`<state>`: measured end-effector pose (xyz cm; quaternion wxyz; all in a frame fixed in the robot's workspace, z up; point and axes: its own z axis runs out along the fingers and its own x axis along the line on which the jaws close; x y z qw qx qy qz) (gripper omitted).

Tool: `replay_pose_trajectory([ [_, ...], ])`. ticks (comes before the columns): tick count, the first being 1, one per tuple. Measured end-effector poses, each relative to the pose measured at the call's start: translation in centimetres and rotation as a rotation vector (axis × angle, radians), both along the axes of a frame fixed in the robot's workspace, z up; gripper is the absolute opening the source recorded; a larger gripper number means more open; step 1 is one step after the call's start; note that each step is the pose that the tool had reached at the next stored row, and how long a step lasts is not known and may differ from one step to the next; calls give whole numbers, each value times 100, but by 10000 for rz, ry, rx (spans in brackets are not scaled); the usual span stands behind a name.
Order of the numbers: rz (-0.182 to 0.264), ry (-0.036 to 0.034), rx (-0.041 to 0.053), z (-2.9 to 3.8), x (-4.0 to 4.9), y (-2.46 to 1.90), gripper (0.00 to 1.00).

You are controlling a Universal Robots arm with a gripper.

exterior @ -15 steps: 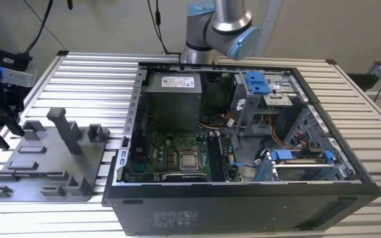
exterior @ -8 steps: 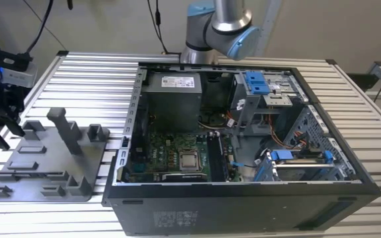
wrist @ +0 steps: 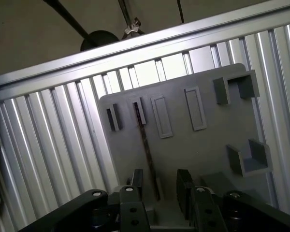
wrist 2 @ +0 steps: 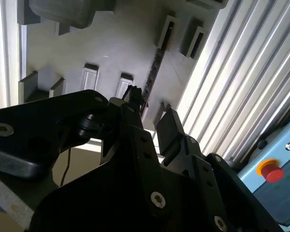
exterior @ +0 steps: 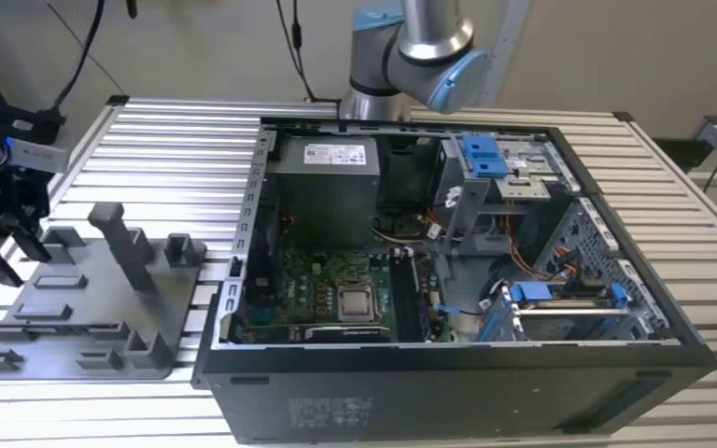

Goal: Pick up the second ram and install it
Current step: 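Pick up the second ram and move it above second insertion slot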

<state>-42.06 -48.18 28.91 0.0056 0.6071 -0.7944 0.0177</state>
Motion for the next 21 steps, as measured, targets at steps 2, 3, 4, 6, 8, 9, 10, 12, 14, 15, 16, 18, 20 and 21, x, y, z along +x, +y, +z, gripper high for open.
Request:
replay_pose_trajectory([
  [2, 53, 0, 2, -31, -5, 0, 42],
  [3, 96, 0, 1, -46, -7, -2, 42],
  [4, 129, 0, 1, -60, -7, -9, 42],
  [6, 189, -2, 1, -93, -8, -28, 42],
  [8, 257, -33, 2, -119, -8, -36, 42],
  [9, 307, -57, 1, -127, -8, -41, 42],
  [10, 368, -87, 1, -135, -8, -46, 42],
  [12, 544, -123, 3, -150, -8, -54, 42],
  [14, 736, -133, 6, -165, -7, -63, 42],
  [15, 760, -133, 13, -180, -7, -75, 42],
  [16, 762, -136, 27, -199, -7, -82, 42],
  [18, 766, -133, 37, -232, -8, -94, 42],
  [20, 790, -132, 42, -268, -8, -108, 42],
  [21, 840, -133, 43, -286, -8, -112, 42],
])
